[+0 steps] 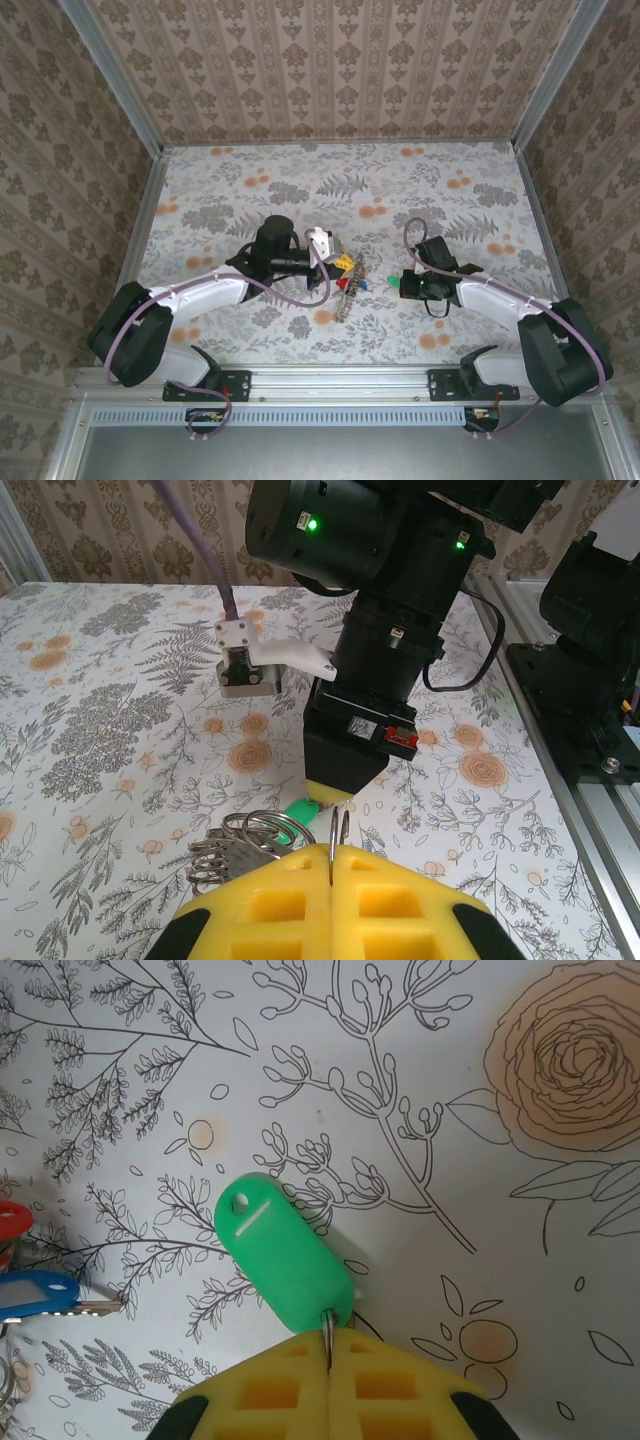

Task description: Put the keys on the keyring

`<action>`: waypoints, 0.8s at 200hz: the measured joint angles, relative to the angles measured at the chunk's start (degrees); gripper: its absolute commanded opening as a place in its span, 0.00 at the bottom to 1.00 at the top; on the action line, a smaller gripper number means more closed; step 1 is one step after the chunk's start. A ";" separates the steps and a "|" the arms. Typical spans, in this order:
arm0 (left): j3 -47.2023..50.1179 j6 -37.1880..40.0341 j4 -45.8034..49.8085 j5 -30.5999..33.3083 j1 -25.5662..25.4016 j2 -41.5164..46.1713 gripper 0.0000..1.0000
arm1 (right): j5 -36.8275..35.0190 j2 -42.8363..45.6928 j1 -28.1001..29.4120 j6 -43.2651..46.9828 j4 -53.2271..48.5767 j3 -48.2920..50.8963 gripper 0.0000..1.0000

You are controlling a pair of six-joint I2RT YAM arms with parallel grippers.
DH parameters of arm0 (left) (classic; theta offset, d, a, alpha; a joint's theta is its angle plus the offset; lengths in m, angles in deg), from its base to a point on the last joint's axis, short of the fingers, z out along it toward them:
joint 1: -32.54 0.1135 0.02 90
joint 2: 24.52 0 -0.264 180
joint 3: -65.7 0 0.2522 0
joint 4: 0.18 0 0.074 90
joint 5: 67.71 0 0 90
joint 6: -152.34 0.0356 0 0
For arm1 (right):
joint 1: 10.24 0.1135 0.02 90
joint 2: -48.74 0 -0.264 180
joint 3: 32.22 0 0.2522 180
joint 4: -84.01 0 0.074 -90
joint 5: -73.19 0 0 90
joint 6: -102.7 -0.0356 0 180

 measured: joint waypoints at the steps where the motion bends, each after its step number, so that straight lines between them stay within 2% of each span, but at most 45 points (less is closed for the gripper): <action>1: 0.00 0.00 0.00 0.00 0.00 0.00 0.00 | -0.02 0.00 0.00 0.00 0.00 0.00 0.03; 47: 0.00 -0.02 -0.02 0.46 0.00 0.00 0.00 | 0.09 1.99 0.00 0.39 0.04 0.02 0.02; 82: 0.13 -1.31 -1.05 1.64 0.00 -0.02 0.00 | 2.12 12.22 0.00 3.72 1.60 0.17 0.03; 113: 1.20 -3.23 -4.48 3.15 0.00 -0.52 0.00 | 8.07 21.59 0.00 9.86 4.81 0.57 0.01; 160: 1.66 -5.90 -9.11 5.25 0.00 -1.64 0.00 | 16.44 31.34 0.07 19.52 10.16 4.68 0.00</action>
